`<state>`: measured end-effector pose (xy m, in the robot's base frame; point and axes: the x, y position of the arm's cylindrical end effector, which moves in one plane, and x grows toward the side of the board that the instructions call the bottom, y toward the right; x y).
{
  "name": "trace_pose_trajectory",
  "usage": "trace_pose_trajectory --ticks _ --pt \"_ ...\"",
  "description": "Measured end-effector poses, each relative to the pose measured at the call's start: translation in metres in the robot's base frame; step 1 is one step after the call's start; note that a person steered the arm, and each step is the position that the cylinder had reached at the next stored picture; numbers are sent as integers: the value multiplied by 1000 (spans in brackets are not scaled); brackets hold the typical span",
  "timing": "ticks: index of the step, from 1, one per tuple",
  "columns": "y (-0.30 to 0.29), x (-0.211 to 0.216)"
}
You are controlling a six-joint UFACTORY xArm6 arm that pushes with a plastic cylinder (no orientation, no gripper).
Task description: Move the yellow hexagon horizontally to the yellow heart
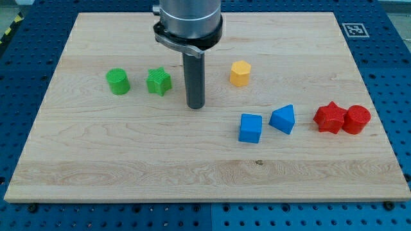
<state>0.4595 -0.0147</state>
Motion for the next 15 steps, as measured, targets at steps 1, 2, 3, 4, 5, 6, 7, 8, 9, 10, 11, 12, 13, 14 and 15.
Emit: trace_pose_trajectory --ticks 1,2,3,4,5,6,7,8,9,10,11,12,13,14,15 --pt "49 1" --pt "102 1" --pt "145 -20" --pt "161 -74" --pt "171 -81" --pt "157 -86" --pt "127 -97" --pt "101 -100" --pt "100 -100" --pt "98 -99" --pt "92 -88" --pt "90 -75" --pt "90 -74" --pt "90 -71" --pt "90 -60"
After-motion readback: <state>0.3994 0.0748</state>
